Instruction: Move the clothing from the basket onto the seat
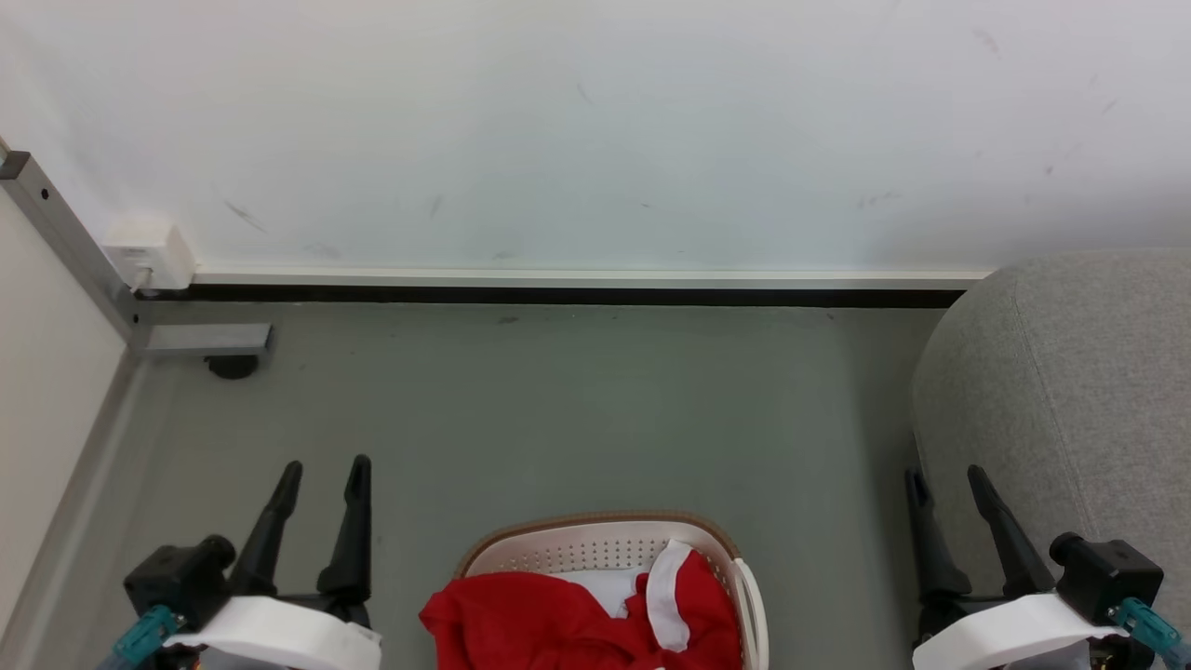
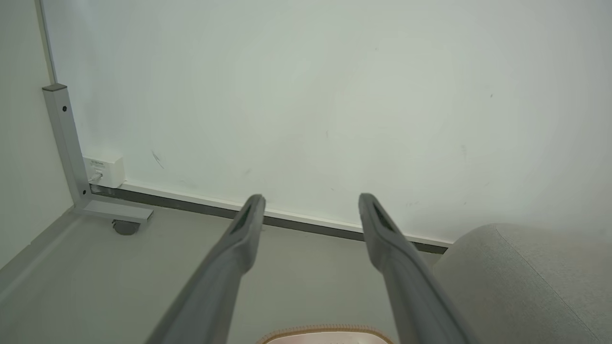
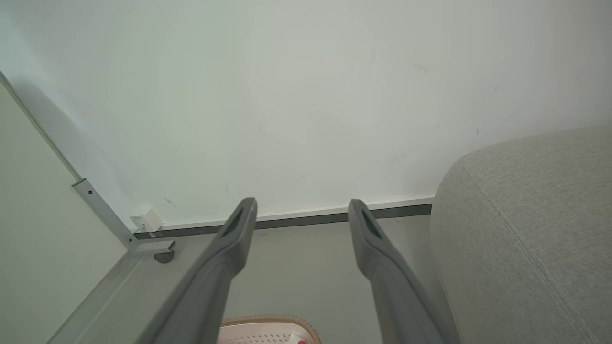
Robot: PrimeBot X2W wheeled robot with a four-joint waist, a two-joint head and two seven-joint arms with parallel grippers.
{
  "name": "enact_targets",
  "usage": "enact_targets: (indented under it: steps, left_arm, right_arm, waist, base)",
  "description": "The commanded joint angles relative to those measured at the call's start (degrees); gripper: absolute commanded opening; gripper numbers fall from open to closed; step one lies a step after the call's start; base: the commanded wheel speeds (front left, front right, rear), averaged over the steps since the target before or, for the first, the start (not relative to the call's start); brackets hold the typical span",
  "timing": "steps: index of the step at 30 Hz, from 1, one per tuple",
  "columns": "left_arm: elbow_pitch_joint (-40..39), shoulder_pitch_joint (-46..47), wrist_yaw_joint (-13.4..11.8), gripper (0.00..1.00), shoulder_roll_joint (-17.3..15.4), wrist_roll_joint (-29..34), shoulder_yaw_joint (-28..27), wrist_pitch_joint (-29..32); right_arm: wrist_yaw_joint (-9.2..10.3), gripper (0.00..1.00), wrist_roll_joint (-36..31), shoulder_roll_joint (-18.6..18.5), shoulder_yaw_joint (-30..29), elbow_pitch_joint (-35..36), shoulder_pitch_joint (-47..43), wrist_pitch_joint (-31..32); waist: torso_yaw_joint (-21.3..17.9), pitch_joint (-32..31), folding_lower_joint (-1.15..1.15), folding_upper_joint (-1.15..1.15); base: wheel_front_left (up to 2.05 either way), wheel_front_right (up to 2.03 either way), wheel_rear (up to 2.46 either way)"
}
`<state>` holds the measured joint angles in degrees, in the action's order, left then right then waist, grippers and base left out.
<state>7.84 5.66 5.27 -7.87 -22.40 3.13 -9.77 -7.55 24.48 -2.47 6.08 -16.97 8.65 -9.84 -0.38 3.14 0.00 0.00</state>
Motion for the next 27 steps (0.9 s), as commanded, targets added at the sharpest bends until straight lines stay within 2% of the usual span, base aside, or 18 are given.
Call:
enact_targets:
  steps: [1, 27]
  left_arm:
    - [-0.2, 0.9, 0.2, 1.0, -0.6, 1.5, 0.0, -0.8]
    - [-0.2, 0.2, 1.5, 1.0, -0.2, 13.6, -0.2, -3.9]
  right_arm:
    - [0.08, 1.0, -1.4, -0.6, 0.2, -0.1, 1.2, -0.6]
    - [0.1, 1.0, -11.0, -0.6, 1.8, -0.3, 1.2, -3.8]
  waist:
    - [0.0, 0.0, 0.0, 0.0]
    - [-0.3, 0.0, 0.0, 0.0]
  base:
    - [0.0, 0.0, 0.0]
    - [0.0, 0.0, 0.0]
